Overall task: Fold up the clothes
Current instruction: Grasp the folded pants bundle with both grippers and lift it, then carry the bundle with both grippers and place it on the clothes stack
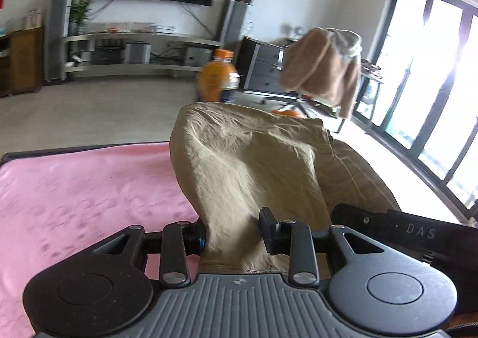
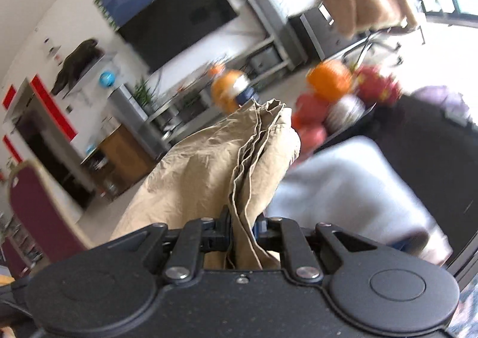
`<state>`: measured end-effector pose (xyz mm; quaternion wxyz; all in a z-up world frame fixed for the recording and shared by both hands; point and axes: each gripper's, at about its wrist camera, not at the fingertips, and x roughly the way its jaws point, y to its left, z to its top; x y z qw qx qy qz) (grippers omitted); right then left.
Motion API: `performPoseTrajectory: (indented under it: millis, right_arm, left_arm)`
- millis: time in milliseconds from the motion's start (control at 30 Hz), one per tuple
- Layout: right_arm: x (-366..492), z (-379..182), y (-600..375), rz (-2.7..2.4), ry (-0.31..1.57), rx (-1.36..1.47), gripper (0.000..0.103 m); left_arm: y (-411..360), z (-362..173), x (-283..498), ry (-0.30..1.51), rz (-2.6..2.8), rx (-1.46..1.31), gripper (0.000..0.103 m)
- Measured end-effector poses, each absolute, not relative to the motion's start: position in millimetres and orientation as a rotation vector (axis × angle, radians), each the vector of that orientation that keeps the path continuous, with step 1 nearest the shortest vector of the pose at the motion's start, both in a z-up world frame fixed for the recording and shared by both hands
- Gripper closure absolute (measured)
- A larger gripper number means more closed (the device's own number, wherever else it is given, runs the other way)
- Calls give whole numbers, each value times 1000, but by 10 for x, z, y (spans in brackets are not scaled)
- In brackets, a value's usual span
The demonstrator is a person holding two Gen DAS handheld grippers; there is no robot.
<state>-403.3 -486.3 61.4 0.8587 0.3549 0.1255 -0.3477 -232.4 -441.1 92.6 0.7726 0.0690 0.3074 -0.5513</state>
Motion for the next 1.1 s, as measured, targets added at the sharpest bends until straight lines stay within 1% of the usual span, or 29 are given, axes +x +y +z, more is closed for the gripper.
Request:
performPoseTrajectory:
  millis: [67, 200, 300, 333, 367, 400, 467, 500, 533, 567, 600, 633, 767, 800, 833, 867, 900, 933, 1000, 1100]
  right_arm:
    - [-4109, 693, -5087, -763, 281, 735, 90]
    - [-4171, 610, -5532, -798, 333, 747, 90]
    - [-4138, 256, -5913, -811, 394, 813, 90]
    - [-4114, 87, -6055, -820, 429, 845, 89]
    - [-4114, -52, -6143, -819, 447, 874, 89]
    - [-4122, -179, -6210, -814, 457, 902, 87]
    - [-4152, -347, -6287, -795, 459, 926, 85]
    - [-4177, -355, -6275, -779, 446, 909, 80]
    - [-4203, -352, -6265, -768, 445, 897, 78]
    - [-4229, -343, -6254, -759, 448, 888, 74]
    - [-4255, -334, -6244, -751, 452, 878, 68]
    - [-4299, -297, -6218, -741, 444, 871, 66]
    - [-4551, 53, -6011, -802, 389, 765, 45]
    - [-4614, 121, -5958, -832, 370, 727, 43]
    - [-4641, 170, -5922, -845, 354, 698, 43]
    - [-4654, 212, -5891, -850, 338, 671, 45]
    - [-4666, 255, -5861, -856, 323, 644, 54]
    - [-4636, 275, -5858, -831, 320, 621, 58]
    - [-4494, 246, -5874, -780, 345, 597, 63]
    - [-4247, 81, -5967, -758, 403, 573, 68]
  left_arm:
    - [-4642, 865, -2324, 712, -1205, 138, 72]
    - [-5069, 654, -2280, 812, -1203, 115, 71]
    - [-5441, 233, -2220, 860, -1138, 214, 61]
    - [-5569, 51, -2197, 896, -1096, 272, 61]
    - [-5595, -51, -2171, 905, -1075, 284, 59]
    - [-5621, -152, -2145, 914, -1054, 296, 55]
    - [-5549, -138, -2177, 869, -1072, 287, 55]
    - [-5519, -113, -2189, 859, -1076, 296, 55]
    - [-5489, -87, -2200, 850, -1081, 304, 56]
    - [-5458, -62, -2211, 840, -1086, 311, 56]
    - [-5395, -13, -2219, 833, -1089, 308, 56]
    - [-5322, 40, -2196, 820, -1100, 293, 55]
    - [-4978, 290, -2227, 745, -1137, 236, 52]
    - [-4945, 325, -2239, 729, -1146, 234, 52]
    - [-4911, 359, -2251, 713, -1154, 232, 52]
    - [-4890, 371, -2263, 705, -1167, 239, 52]
    - [-4905, 359, -2290, 710, -1176, 247, 53]
    - [-4919, 346, -2318, 715, -1186, 255, 54]
    - [-4984, 284, -2418, 735, -1232, 282, 56]
    - [-5120, 108, -2642, 776, -1343, 351, 56]
